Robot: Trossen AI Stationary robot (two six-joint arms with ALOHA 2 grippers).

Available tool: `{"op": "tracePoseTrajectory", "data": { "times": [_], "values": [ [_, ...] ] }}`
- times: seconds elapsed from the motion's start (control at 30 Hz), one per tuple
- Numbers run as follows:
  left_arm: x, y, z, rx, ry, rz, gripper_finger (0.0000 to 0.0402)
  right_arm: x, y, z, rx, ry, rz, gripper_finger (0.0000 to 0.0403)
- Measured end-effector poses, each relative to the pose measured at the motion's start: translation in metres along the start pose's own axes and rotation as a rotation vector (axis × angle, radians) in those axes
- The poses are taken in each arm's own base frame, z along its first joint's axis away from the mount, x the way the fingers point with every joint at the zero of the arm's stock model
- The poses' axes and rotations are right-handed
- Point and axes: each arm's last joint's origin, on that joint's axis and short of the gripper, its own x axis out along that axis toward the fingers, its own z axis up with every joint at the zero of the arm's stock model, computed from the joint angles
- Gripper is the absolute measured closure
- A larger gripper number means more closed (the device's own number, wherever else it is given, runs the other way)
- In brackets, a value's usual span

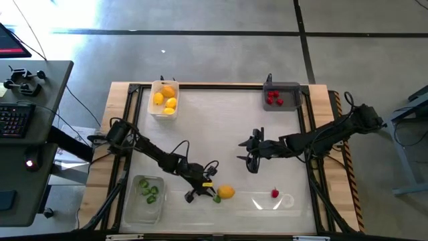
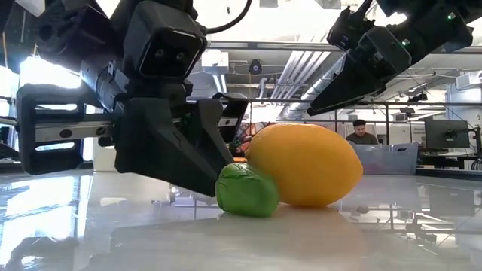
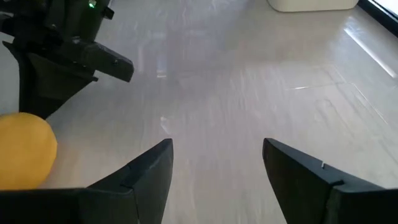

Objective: Sort produce into baskets
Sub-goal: Put the green bell pepper into the gray bin

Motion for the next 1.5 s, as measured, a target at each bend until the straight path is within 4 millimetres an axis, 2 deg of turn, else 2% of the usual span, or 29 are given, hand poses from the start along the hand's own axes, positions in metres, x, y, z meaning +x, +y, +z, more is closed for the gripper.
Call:
{"op": "tracePoseTrajectory", "data": {
  "times": [0.17,0.4,0.6,0.77,0.9,1.1,1.23,1.37,1.5],
  "values": [
    [0.000,-0.002,0.001,0.015,-0.008,-0.006,0.0341,0.000,0.000,0.000,0.000,0.000,0.000,0.0163],
    [0.000,-0.002,0.001,0.029,-0.011,-0.016,0.0395,0.000,0.000,0.000,0.000,0.000,0.000,0.0163],
    [-0.001,-0.002,0.002,0.028,-0.004,-0.021,0.0400,0.000,0.000,0.000,0.000,0.000,0.000,0.0163],
    [-0.017,0.001,0.018,0.034,0.008,-0.025,0.0401,0.000,0.000,0.000,-0.002,0.000,0.001,0.0163],
    [-0.042,0.004,0.041,0.036,0.001,-0.023,0.0401,0.000,0.000,0.000,-0.003,0.000,0.001,0.0163],
    [-0.099,-0.003,0.075,-0.028,0.036,-0.054,0.0401,0.000,0.000,-0.001,-0.006,0.006,0.000,0.0163],
    [-0.141,-0.021,0.091,-0.134,0.068,-0.105,0.0401,0.000,0.000,-0.001,-0.017,0.006,0.000,0.0163],
    [-0.177,-0.045,0.099,-0.347,0.134,-0.169,0.0401,0.000,0.000,0.000,-0.016,0.004,0.000,0.0163],
    [-0.198,-0.073,0.103,-0.580,0.213,-0.234,0.0401,0.000,0.000,0.000,-0.021,-0.002,0.001,0.0163]
  ]
}}
